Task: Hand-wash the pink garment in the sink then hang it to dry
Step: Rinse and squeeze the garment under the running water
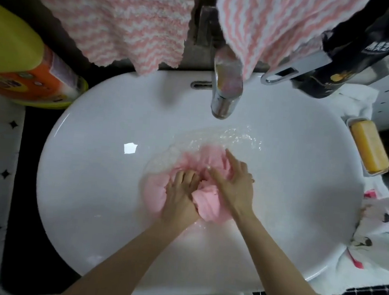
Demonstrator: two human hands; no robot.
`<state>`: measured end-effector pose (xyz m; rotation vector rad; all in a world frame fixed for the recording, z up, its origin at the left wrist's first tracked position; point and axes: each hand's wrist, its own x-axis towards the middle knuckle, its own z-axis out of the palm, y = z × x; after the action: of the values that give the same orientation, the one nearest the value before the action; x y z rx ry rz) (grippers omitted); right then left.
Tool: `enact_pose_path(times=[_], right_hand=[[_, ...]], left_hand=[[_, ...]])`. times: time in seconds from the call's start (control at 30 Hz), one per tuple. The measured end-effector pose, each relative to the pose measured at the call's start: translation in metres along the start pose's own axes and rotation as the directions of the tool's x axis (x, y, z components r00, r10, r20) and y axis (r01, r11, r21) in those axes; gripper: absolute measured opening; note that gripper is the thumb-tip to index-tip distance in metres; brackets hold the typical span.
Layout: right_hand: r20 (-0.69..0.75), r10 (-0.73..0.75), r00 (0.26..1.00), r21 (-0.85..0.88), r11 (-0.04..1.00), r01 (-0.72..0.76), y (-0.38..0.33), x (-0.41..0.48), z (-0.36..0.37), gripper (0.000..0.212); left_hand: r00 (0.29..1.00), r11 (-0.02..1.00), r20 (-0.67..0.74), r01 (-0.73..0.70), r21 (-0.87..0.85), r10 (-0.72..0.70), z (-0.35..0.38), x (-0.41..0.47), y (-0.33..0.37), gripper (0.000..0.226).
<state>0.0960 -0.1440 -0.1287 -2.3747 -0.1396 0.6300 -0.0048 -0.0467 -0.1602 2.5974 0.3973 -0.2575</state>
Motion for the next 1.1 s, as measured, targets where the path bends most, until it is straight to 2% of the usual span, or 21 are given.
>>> enact_pose_path(times=[0.07,0.1,0.13,0.17,0.2,0.27,0.33,0.43,0.5,0.53,0.57,0.63,0.67,0.7,0.73,0.8,0.9,0.97,1.03,1.07,1.1], right_hand=[[-0.064,-0.140,0.988,-0.123,0.984,0.131,-0.008,-0.021,0.015,0.075],[-0.119,-0.218,0.969,-0.206,0.960,0.191,-0.009,-0.029,0.026,0.066],[-0.165,-0.275,0.947,-0.272,0.936,0.224,-0.009,-0.032,0.037,0.056],[-0.207,-0.320,0.924,-0.314,0.917,0.247,-0.005,-0.029,0.046,0.047],[-0.230,-0.362,0.903,-0.338,0.900,0.275,0.000,-0.021,0.053,0.040],[-0.226,-0.402,0.887,-0.363,0.880,0.306,0.010,0.003,0.055,0.035],[-0.172,-0.394,0.903,-0.401,0.865,0.301,0.010,0.029,0.050,0.037],[-0.074,-0.272,0.960,-0.349,0.908,0.230,-0.007,0.051,0.039,0.053],[-0.137,-0.203,0.970,-0.179,0.968,0.177,-0.008,0.036,0.029,0.052],[-0.177,-0.247,0.953,-0.132,0.965,0.226,-0.006,0.017,0.025,0.047],[-0.199,-0.319,0.927,-0.134,0.946,0.296,-0.001,-0.003,0.025,0.043],[-0.166,-0.427,0.889,-0.221,0.895,0.388,0.009,-0.029,0.038,0.040],[-0.150,-0.424,0.893,-0.282,0.884,0.373,0.011,-0.028,0.045,0.038],[-0.147,-0.405,0.902,-0.337,0.878,0.339,0.014,-0.019,0.050,0.036],[-0.140,-0.389,0.910,-0.386,0.868,0.312,0.015,-0.003,0.054,0.036],[-0.067,-0.356,0.932,-0.430,0.853,0.295,0.007,0.028,0.053,0.040],[0.085,-0.219,0.972,-0.399,0.886,0.235,-0.023,0.062,0.039,0.042],[0.025,-0.133,0.991,-0.319,0.938,0.134,-0.038,0.066,0.029,0.042],[-0.036,-0.259,0.965,-0.258,0.935,0.242,-0.038,0.045,0.022,0.041],[-0.058,-0.368,0.928,-0.293,0.895,0.336,-0.033,0.027,0.025,0.044],[-0.047,-0.441,0.896,-0.328,0.855,0.403,-0.028,0.008,0.030,0.047]], left_hand=[[0.998,0.998,-0.024,-0.051,-0.022,0.051,0.010,0.005,-0.007,0.053],[0.994,0.995,-0.101,-0.042,-0.088,0.033,0.013,0.005,-0.008,0.040],[0.980,0.976,-0.197,-0.011,-0.218,-0.033,0.018,0.003,-0.010,0.024],[0.962,0.975,-0.256,0.037,-0.218,-0.093,0.022,0.005,-0.010,0.009],[0.954,0.963,-0.266,0.070,-0.259,-0.140,0.020,0.009,-0.010,0.006],[0.957,0.943,-0.251,0.056,-0.329,-0.145,0.012,0.010,-0.010,0.013],[0.978,0.960,-0.183,0.046,-0.277,-0.100,0.000,0.014,-0.005,0.037],[0.989,0.965,-0.072,0.108,-0.240,-0.129,-0.012,0.017,0.000,0.061],[0.984,0.961,-0.110,0.106,-0.257,-0.138,-0.005,0.017,-0.008,0.060],[0.985,0.938,-0.077,0.123,-0.324,-0.156,-0.006,0.013,-0.009,0.056],[0.982,0.900,-0.020,0.164,-0.403,-0.188,-0.005,0.010,-0.012,0.053],[0.975,0.884,-0.003,0.200,-0.422,-0.222,-0.002,0.003,-0.012,0.053],[0.982,0.946,-0.010,0.177,-0.273,-0.187,0.000,0.004,-0.009,0.059],[0.979,0.945,-0.006,0.195,-0.263,-0.203,0.003,0.002,-0.010,0.059],[0.959,0.903,-0.033,0.252,-0.348,-0.281,0.002,0.003,-0.009,0.055],[0.939,0.897,-0.061,0.303,-0.322,-0.339,-0.004,0.015,-0.008,0.050],[0.964,0.955,-0.054,0.248,-0.163,-0.260,0.000,0.023,-0.012,0.043],[0.975,0.971,-0.060,0.204,-0.122,-0.212,-0.002,0.022,-0.010,0.061],[0.964,0.965,-0.150,0.192,-0.180,-0.220,-0.005,0.014,-0.009,0.078],[0.954,0.923,-0.119,0.226,-0.312,-0.274,-0.009,0.011,-0.008,0.083],[0.943,0.890,-0.063,0.284,-0.358,-0.327,-0.007,0.006,-0.012,0.073]])
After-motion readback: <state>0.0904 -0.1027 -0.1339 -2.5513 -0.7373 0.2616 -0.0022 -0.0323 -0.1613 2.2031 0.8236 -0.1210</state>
